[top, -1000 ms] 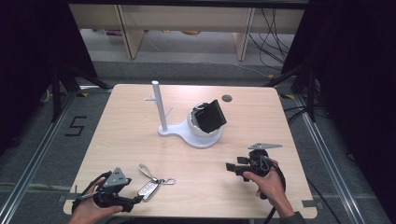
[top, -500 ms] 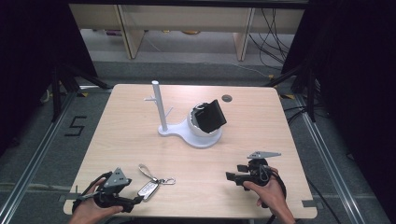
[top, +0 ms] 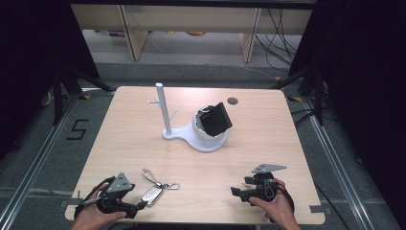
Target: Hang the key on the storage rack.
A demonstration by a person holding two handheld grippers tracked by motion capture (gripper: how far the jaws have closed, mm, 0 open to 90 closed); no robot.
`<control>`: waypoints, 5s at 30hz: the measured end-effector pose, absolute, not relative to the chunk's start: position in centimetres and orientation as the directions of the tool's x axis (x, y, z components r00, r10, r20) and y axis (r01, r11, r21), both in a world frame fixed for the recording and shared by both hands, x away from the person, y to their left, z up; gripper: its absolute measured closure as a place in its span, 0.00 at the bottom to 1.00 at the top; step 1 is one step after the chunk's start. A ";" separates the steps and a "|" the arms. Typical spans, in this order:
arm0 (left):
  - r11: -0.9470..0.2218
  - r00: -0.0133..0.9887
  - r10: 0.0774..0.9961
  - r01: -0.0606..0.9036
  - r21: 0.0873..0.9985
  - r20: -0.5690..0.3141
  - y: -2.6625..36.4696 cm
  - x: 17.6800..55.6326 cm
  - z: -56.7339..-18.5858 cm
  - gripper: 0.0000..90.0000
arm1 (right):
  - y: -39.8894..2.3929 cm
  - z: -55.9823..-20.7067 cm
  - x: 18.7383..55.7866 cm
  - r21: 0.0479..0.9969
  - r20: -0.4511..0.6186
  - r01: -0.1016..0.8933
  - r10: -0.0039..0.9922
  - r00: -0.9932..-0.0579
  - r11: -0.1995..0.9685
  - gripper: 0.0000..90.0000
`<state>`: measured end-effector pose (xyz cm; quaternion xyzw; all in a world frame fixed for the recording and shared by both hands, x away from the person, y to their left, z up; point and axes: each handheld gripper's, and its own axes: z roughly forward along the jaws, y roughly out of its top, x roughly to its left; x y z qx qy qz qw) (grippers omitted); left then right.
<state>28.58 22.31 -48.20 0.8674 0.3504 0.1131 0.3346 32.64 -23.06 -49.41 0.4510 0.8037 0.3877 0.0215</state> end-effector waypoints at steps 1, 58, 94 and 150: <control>-0.530 0.729 0.684 0.532 0.660 -0.038 22.3 28.6 -48.2 0.26 | -23.1 -49.4 32.6 0.643 0.315 0.708 0.741 -0.592 0.293 0.27; -0.940 0.954 0.298 0.289 0.183 0.022 9.9 37.4 -47.4 0.49 | -23.2 -49.7 32.0 0.632 0.322 0.707 0.722 -0.612 0.317 0.28; -0.955 0.957 0.291 0.292 0.063 -0.018 8.8 38.4 -47.7 0.83 | -23.2 -49.7 32.0 0.622 0.312 0.709 0.726 -0.613 0.332 0.29; -0.809 0.819 0.565 0.525 0.264 0.103 19.1 44.3 -30.8 0.83 | -23.3 -50.0 32.2 0.611 0.332 0.720 0.719 -0.610 0.329 0.29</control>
